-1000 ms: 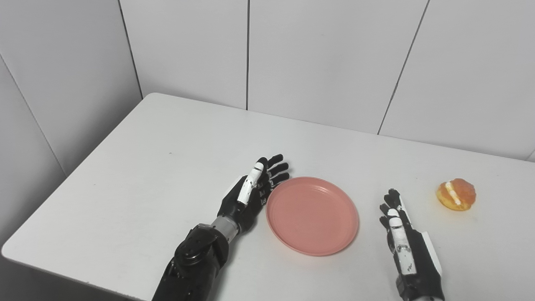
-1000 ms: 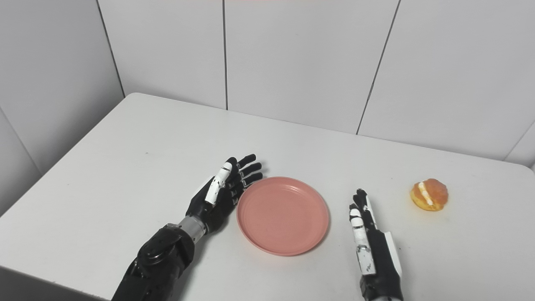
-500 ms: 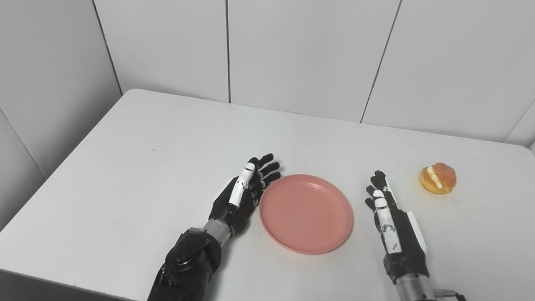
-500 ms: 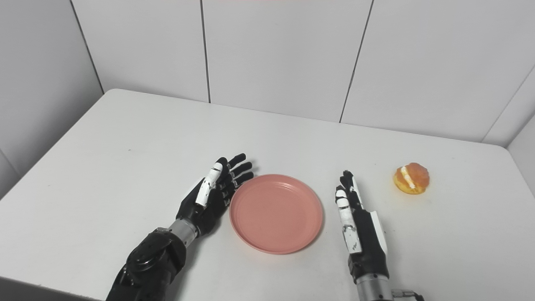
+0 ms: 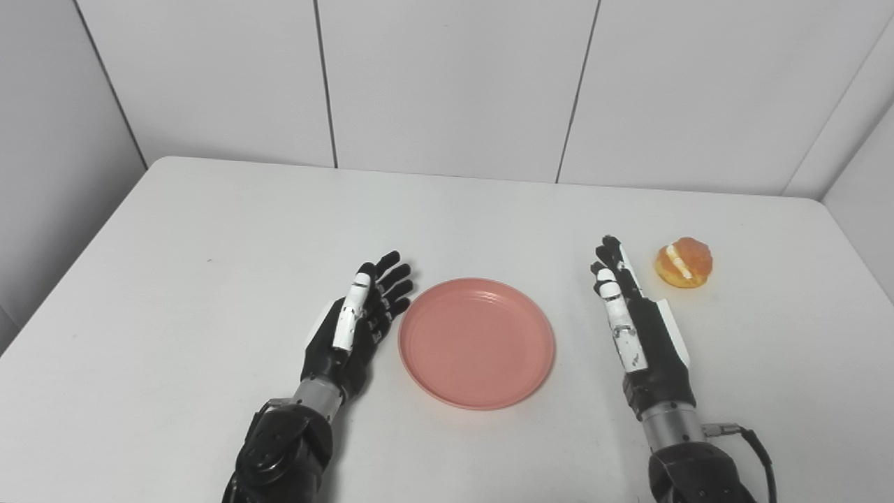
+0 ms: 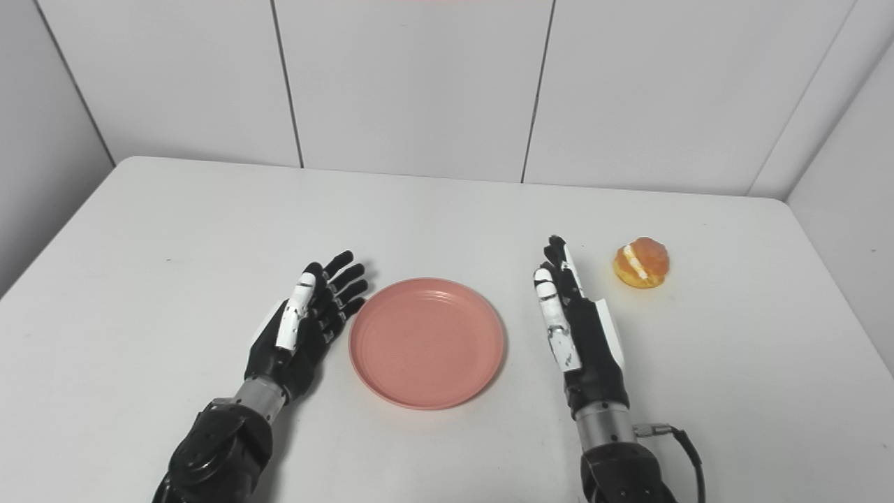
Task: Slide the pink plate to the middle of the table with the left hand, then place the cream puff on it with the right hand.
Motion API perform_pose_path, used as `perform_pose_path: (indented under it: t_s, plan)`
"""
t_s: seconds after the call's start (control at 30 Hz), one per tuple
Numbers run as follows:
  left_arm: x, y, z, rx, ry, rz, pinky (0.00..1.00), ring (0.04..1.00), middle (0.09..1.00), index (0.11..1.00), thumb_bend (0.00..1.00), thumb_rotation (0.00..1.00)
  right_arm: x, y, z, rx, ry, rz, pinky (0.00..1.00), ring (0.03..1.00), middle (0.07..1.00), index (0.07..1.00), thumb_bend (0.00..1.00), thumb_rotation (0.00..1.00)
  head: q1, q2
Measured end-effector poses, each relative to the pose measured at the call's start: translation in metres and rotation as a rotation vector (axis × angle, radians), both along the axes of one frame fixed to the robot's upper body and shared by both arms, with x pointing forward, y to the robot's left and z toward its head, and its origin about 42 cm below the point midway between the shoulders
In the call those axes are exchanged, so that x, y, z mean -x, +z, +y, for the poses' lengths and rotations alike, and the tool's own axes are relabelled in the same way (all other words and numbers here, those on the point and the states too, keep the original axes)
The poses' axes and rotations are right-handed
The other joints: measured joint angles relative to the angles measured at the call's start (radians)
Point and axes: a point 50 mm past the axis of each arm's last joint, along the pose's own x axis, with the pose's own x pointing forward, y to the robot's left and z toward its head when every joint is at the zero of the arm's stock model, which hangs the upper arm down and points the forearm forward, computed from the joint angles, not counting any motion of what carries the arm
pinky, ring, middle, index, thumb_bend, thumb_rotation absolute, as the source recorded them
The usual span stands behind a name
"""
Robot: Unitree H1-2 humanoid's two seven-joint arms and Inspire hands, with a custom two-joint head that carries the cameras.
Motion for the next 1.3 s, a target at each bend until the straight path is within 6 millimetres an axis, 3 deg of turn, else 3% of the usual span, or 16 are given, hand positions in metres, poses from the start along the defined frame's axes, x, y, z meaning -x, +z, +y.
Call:
perform_pose_path:
  t_s: [0.23,0.43,0.63,0.97,1.1,1.3]
  plan:
    - [0.006,-0.004,0.004,-0.058,0.038,-0.034,0.92,0.911,0.914,0.898,0.44,1.00,-0.014,0.015,-0.013,0.057,-0.033,-0.056,0.95,0.939,0.947,0.951,0.31,1.00,-0.045,-0.012]
    - [0.012,-0.009,0.007,-0.079,0.057,-0.058,0.92,0.909,0.906,0.891,0.44,1.00,-0.024,0.036,-0.020,0.115,-0.066,-0.133,0.85,0.913,0.928,0.934,0.38,1.00,-0.084,-0.025]
    - [0.011,-0.015,0.009,-0.082,0.066,-0.081,0.91,0.910,0.908,0.894,0.44,1.00,-0.038,0.058,-0.036,0.298,-0.117,-0.221,0.78,0.874,0.911,0.919,0.44,0.98,-0.130,-0.043]
    - [0.011,-0.016,0.012,-0.081,0.052,-0.098,0.91,0.904,0.898,0.882,0.46,1.00,-0.062,0.080,-0.060,0.494,-0.177,-0.233,0.78,0.870,0.898,0.882,0.52,0.81,-0.178,-0.066]
    - [0.011,-0.015,0.013,-0.075,0.052,-0.098,0.92,0.904,0.897,0.882,0.46,1.00,-0.073,0.086,-0.079,0.628,-0.236,-0.243,0.76,0.864,0.886,0.865,0.61,0.68,-0.189,-0.069]
    - [0.011,-0.015,0.015,-0.052,0.044,-0.096,0.91,0.902,0.892,0.875,0.46,1.00,-0.081,0.085,-0.085,0.747,-0.244,-0.206,0.75,0.872,0.902,0.893,0.72,0.63,-0.195,-0.075]
